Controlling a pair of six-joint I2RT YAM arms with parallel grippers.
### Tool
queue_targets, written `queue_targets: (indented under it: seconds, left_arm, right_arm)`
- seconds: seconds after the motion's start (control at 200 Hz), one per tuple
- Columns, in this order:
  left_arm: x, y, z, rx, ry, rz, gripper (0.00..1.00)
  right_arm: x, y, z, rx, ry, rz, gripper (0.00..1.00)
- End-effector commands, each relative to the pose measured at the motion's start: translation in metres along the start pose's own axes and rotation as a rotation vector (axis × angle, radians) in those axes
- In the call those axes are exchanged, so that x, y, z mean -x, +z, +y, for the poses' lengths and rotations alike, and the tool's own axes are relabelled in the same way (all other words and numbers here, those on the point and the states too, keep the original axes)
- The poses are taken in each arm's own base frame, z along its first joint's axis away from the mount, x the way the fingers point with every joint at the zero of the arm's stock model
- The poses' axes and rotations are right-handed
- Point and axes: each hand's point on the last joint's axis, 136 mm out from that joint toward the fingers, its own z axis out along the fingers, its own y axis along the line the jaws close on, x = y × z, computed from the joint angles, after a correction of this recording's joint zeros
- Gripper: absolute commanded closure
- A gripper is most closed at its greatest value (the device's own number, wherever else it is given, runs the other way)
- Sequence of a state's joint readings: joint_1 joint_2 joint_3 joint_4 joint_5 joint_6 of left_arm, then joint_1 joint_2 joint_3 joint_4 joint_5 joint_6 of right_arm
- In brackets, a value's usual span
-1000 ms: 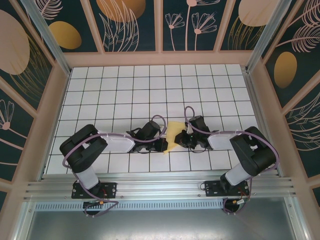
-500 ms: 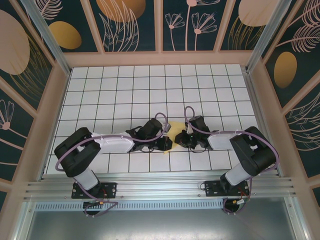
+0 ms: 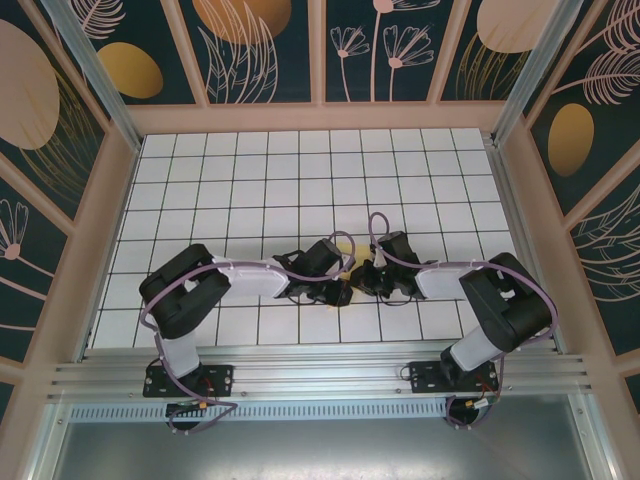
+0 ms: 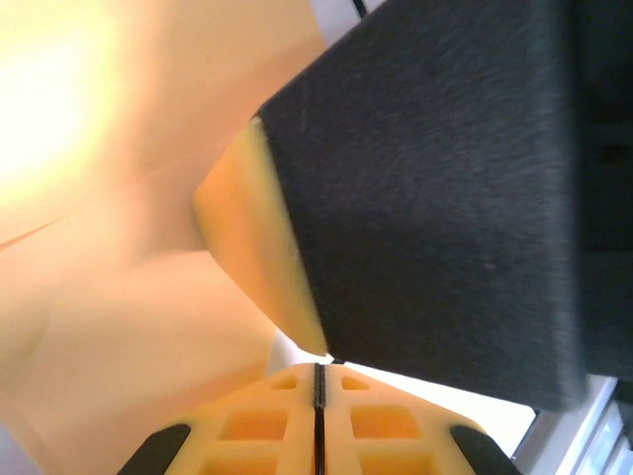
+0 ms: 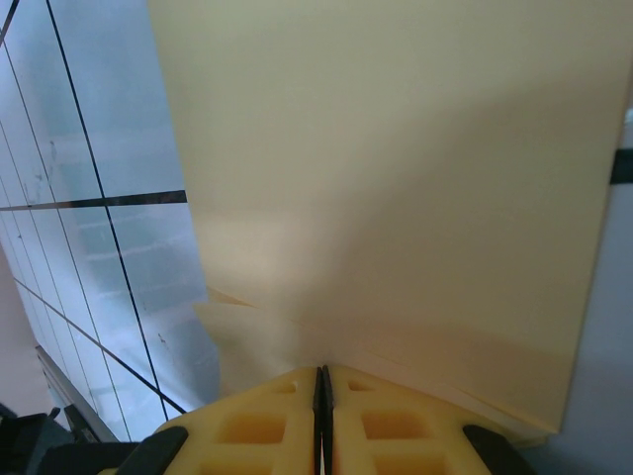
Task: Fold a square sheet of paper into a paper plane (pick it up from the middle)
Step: Third fold the triangle at the center of the table.
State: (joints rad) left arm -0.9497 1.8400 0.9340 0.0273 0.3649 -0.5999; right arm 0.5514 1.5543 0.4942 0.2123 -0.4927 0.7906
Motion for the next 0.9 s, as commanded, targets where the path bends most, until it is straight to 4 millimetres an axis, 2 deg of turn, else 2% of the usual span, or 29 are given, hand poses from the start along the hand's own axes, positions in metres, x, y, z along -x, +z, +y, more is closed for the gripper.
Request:
queue_targets:
  seconds: [0.0, 0.17, 0.375, 0.575, 0.896]
  left_arm:
    - [-0.003, 0.004, 0.009, 0.051, 0.025, 0.029, 0.91]
    - [-0.009, 0.006, 0.026, 0.126, 0.030, 0.045, 0.92]
    - [-0.007, -0.001, 0.030, 0.166, 0.046, 0.035, 0.93]
    - [-0.014, -0.008, 0.038, 0.193, 0.044, 0.038, 0.94]
    - [-0.037, -0.013, 0.033, 0.105, 0.025, 0.093, 0.93]
  right_arm:
    - [-0.007, 0.015, -0.040, -0.145, 0.016, 0.006, 0.88]
    - [-0.009, 0.015, -0.043, -0.159, 0.015, 0.012, 0.88]
    - [-0.010, 0.014, -0.051, -0.179, 0.021, 0.017, 0.88]
    - [-0.013, 0.014, -0.058, -0.197, 0.023, 0.027, 0.88]
    - [-0.013, 0.015, -0.057, -0.198, 0.015, 0.032, 0.88]
